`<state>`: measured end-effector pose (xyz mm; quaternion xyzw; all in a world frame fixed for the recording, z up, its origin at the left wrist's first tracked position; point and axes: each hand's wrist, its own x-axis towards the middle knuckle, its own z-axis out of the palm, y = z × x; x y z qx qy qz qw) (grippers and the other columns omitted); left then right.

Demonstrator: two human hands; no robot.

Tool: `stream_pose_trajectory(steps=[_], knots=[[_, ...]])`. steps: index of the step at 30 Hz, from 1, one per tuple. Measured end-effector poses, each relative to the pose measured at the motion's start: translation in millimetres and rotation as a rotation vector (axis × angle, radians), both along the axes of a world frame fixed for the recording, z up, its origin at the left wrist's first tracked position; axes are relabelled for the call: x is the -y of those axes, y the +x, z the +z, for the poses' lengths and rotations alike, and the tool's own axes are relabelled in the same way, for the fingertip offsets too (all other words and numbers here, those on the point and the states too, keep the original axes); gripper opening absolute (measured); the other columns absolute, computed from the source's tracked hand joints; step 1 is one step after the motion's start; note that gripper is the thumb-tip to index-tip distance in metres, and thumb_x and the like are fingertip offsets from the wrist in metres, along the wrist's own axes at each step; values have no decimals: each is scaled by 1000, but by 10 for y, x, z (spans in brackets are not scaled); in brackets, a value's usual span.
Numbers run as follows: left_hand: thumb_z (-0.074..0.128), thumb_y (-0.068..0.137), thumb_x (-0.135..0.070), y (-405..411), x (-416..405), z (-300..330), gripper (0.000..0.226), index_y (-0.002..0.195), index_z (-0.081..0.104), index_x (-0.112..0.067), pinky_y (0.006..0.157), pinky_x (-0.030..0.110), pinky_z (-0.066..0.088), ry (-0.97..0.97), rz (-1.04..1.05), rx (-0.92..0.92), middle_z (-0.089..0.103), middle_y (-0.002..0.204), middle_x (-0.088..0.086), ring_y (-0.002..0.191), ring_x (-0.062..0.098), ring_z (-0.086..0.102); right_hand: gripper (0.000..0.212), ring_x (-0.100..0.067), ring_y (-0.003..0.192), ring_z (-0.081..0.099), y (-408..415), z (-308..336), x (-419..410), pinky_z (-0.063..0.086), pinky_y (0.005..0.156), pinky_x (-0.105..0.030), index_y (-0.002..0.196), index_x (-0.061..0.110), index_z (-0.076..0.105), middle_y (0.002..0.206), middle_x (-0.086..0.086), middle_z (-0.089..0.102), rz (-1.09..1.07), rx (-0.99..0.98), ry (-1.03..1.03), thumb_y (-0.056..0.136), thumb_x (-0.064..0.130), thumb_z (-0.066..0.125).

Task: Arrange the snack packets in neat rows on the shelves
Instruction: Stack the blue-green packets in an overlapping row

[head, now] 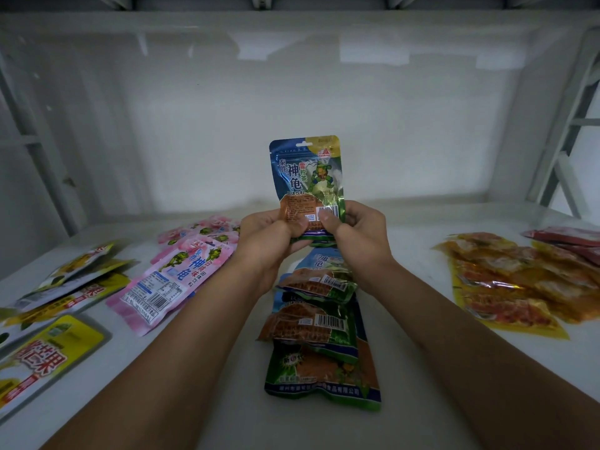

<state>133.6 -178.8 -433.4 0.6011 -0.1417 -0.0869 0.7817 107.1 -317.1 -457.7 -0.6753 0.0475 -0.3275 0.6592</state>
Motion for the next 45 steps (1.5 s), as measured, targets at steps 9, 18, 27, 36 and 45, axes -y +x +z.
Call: stream_pose_trajectory(steps=[9,18,27,36,45], knots=[[63,98,4,-23,20,-10,17,105,76,-4,80,27,64,-18,4,-16,81,101,12,89,20,79,11,-36,86,77,-30,46,12,65,77,-51,94,8,75,89,-14,78,-52,-39,-25,97,19,73],[66,101,-7,-48,78,-33,15,112,76,-2,88,31,63,-4,-21,7,81,104,11,95,21,79,26,-38,88,74,-72,75,-43,63,72,-51,91,3,67,90,-20,73,-77,-24,-29,90,29,66],[58,101,4,-25,60,6,20,105,76,-3,85,36,64,46,-32,21,80,102,15,93,25,79,14,-35,90,76,-87,90,-37,61,85,-58,91,11,78,89,-13,78,-69,-32,-12,98,16,66],[75,95,-15,9,0,3,20,111,76,-3,78,33,63,49,-15,15,81,100,12,94,27,79,17,-32,91,76,-137,113,-104,61,88,-56,102,10,73,95,-13,77,11,-115,-61,102,25,65],[81,90,-14,-11,7,32,23,107,78,1,92,44,62,4,-4,59,80,100,17,97,35,78,21,-29,84,78,-204,175,-116,62,70,-36,102,7,76,92,-14,80,91,-72,70,102,25,66]])
